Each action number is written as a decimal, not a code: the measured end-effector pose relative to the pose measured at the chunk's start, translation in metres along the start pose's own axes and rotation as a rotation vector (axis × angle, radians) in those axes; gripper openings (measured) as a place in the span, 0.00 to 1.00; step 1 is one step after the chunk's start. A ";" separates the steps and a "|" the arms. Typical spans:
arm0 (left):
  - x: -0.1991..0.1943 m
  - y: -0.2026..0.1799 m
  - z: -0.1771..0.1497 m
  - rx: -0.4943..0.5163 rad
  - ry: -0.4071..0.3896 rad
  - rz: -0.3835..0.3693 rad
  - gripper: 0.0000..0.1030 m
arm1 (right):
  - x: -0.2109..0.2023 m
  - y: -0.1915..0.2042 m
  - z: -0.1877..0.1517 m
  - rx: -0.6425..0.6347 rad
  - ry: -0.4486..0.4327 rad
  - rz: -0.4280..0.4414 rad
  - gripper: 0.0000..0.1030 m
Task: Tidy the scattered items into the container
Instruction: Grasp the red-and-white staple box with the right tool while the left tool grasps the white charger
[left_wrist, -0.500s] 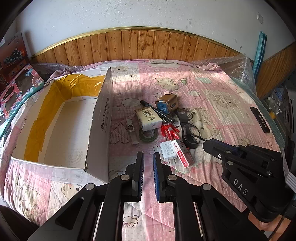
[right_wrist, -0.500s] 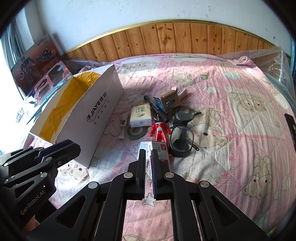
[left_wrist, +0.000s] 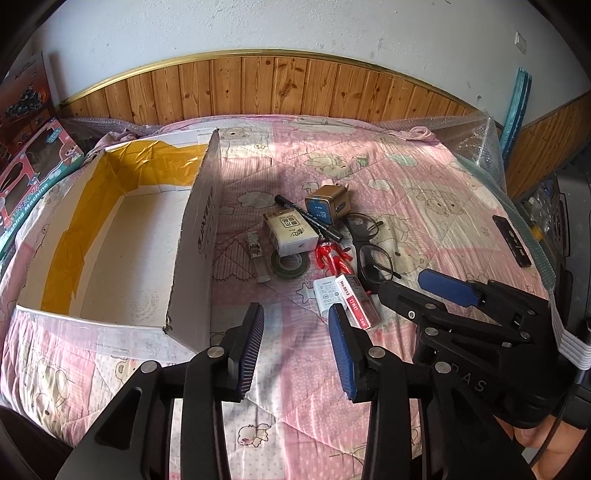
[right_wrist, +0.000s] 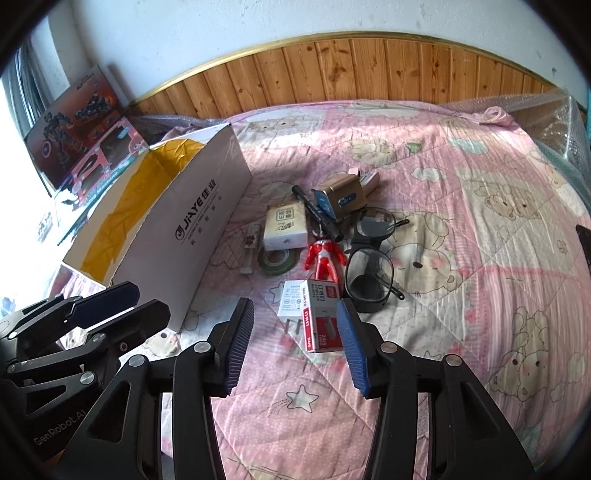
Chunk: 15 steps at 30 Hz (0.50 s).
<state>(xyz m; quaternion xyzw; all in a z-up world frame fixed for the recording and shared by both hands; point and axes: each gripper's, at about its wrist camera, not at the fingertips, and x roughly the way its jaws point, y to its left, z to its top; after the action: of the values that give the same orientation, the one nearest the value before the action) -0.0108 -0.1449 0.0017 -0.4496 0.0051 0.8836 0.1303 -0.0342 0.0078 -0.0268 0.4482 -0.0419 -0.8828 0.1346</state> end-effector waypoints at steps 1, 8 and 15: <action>0.002 0.001 0.000 -0.001 0.004 -0.001 0.37 | 0.003 0.000 0.001 -0.020 0.009 -0.010 0.49; 0.016 0.006 -0.001 -0.006 0.016 -0.013 0.45 | 0.033 -0.029 0.004 -0.022 0.116 -0.007 0.49; 0.045 0.001 0.001 -0.017 0.056 -0.077 0.47 | 0.062 -0.061 0.001 0.081 0.196 0.040 0.49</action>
<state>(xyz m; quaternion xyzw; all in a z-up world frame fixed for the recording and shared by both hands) -0.0368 -0.1354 -0.0338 -0.4753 -0.0158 0.8650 0.1602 -0.0823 0.0497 -0.0863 0.5367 -0.0731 -0.8293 0.1374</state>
